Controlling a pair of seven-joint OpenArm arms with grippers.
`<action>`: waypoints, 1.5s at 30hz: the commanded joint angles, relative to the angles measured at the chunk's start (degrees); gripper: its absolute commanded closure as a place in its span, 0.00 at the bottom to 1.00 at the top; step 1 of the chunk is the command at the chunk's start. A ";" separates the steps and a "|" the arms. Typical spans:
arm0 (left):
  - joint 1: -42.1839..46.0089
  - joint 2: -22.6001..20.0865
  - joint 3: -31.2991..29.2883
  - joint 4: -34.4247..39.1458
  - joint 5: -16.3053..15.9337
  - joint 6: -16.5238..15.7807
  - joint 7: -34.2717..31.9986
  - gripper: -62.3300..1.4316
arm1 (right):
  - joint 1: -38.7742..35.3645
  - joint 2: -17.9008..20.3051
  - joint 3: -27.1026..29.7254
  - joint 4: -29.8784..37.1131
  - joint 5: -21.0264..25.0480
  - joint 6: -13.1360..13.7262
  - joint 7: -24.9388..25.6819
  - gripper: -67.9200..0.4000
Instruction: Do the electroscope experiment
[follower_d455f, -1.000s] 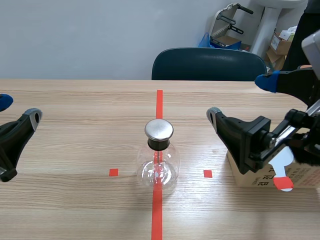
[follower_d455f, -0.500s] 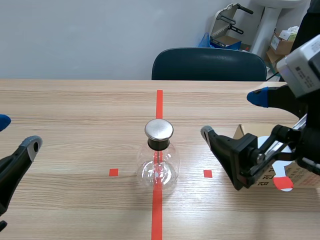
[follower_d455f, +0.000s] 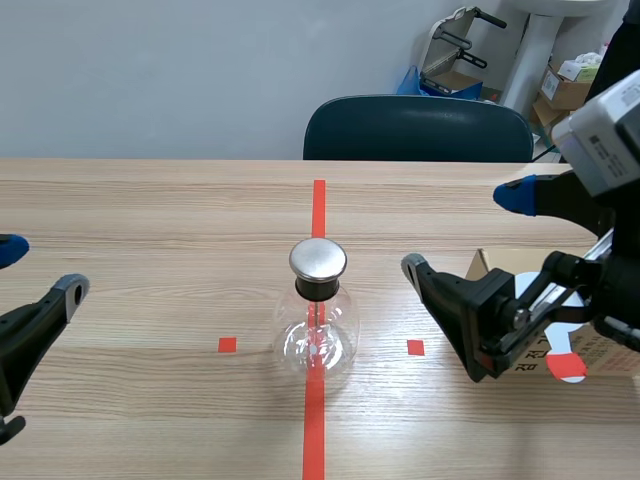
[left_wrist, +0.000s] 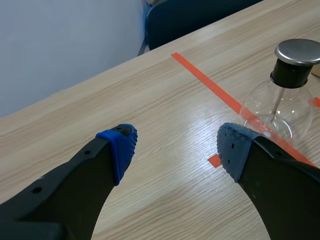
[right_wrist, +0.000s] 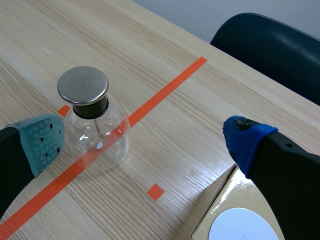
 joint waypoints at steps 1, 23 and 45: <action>-0.17 0.00 -0.55 0.98 -1.57 0.07 0.09 0.39 | 0.20 0.59 0.22 0.37 0.26 0.00 0.72 0.00; -0.20 0.00 -2.84 2.71 -3.19 0.07 3.48 0.39 | 0.20 0.59 0.22 0.37 0.26 0.00 1.33 0.00; -0.20 0.00 -2.84 2.71 -3.19 0.07 3.43 0.39 | 0.20 0.59 0.24 0.37 0.24 -0.02 1.29 0.00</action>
